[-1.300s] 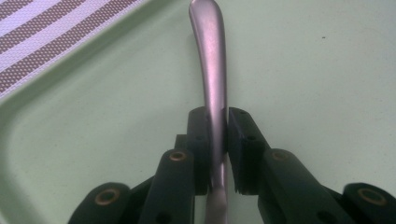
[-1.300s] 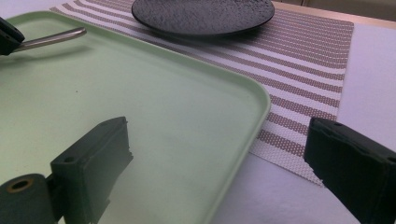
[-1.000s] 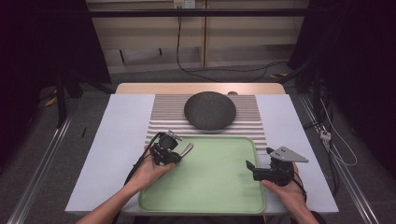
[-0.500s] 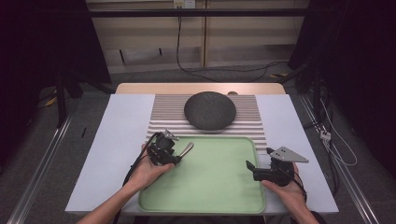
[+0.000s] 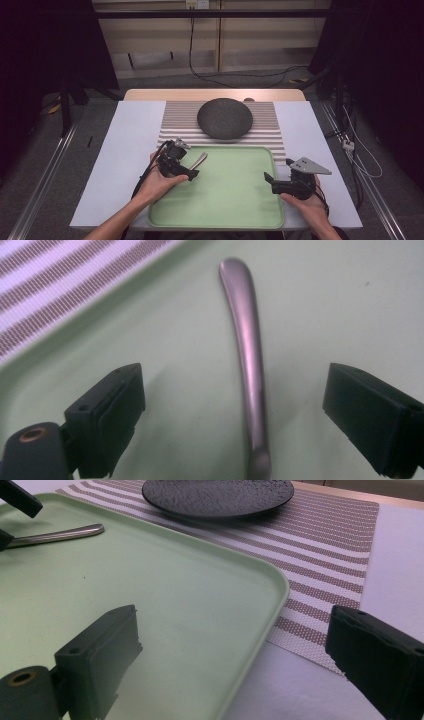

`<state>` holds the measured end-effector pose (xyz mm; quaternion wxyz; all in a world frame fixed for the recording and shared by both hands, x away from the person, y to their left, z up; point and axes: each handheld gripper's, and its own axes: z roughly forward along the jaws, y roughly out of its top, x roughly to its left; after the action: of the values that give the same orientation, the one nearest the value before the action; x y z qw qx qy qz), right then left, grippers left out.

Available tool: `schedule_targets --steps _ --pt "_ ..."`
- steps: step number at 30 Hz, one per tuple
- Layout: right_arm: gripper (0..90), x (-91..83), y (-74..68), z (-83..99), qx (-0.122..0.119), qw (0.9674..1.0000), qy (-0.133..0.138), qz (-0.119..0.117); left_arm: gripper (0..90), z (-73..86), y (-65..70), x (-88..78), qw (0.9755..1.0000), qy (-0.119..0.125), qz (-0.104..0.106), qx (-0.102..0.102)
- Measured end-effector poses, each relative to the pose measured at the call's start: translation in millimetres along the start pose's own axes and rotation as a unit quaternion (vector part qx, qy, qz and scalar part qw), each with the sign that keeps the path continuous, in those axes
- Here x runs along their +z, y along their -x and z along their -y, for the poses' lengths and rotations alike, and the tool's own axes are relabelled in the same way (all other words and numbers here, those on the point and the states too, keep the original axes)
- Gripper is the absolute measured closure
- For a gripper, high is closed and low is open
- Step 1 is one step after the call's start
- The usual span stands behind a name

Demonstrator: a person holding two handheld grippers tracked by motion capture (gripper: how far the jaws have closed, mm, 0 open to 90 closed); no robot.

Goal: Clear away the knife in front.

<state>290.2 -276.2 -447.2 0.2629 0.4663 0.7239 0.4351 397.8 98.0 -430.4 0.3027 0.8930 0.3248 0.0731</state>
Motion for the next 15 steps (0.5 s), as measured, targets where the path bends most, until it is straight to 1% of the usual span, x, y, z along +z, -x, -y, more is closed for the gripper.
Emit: schedule_targets --steps 1,2,3,4,5,6,7,8,9,10,11,13,14,15 --pt "6.9 0.1 0.3 -0.1 0.002 1.0 0.0 0.0 9.4 -0.4 0.9 -2.6 1.0 0.004 -0.001 0.009" --pt "6.9 0.1 0.3 -0.1 0.002 1.0 0.0 0.0 9.4 -0.4 2.3 -5.1 0.9997 0.015 0.008 0.02" --pt "6.9 0.3 0.4 0.0 0.004 1.0 -0.001 -0.001 11.7 -0.7 4.2 -6.9 0.9992 0.028 0.016 0.026" --pt "6.9 0.4 0.3 -0.2 0.006 1.0 -0.002 -0.001 13.2 -1.8 6.3 -8.7 0.9988 0.036 0.011 0.03" --pt "6.9 0.4 0.3 -0.2 0.006 1.0 -0.002 -0.001 13.2 -3.0 8.6 -8.9 0.9984 0.041 0.014 0.038" --pt "6.9 0.3 0.6 -0.2 0.005 1.0 -0.001 -0.001 16.0 -4.3 11.0 -9.0 0.9981 0.042 0.012 0.043" --pt "6.9 0.3 0.6 -0.2 0.005 1.0 -0.001 -0.001 16.0 -5.2 13.3 -7.9 0.9977 0.049 0.012 0.046" --pt "6.9 0.4 0.8 -0.2 0.005 1.0 -0.001 -0.001 17.9 -6.3 15.8 -7.0 0.9974 0.05 0.008 0.051" --pt "6.9 0.4 1.0 -0.1 0.005 1.0 -0.002 -0.001 20.6 -7.0 18.2 -5.2 0.9973 0.055 0.008 0.049" --pt "6.9 0.3 0.9 0.0 0.004 1.0 0.0 -0.001 30.8 -7.6 20.4 -3.5 0.9974 0.055 0.017 0.044" --pt "6.9 0.0 0.9 0.0 0.005 1.0 -0.001 -0.001 33.8 -7.8 22.8 -1.5 0.9972 0.056 0.026 0.043" --pt "6.9 -0.2 0.8 0.0 0.004 1.0 0.0 -0.002 33.3 -8.8 27.2 1.0 0.9968 0.058 0.023 0.05" --pt "6.9 -0.2 0.9 0.1 0.003 1.0 -0.001 -0.002 41.3 -9.4 29.0 1.5 0.9965 0.061 0.024 0.053" --pt "6.9 -0.2 0.9 0.1 0.003 1.0 -0.001 -0.002 41.3 -10.2 30.1 1.8 0.9961 0.063 0.025 0.055"
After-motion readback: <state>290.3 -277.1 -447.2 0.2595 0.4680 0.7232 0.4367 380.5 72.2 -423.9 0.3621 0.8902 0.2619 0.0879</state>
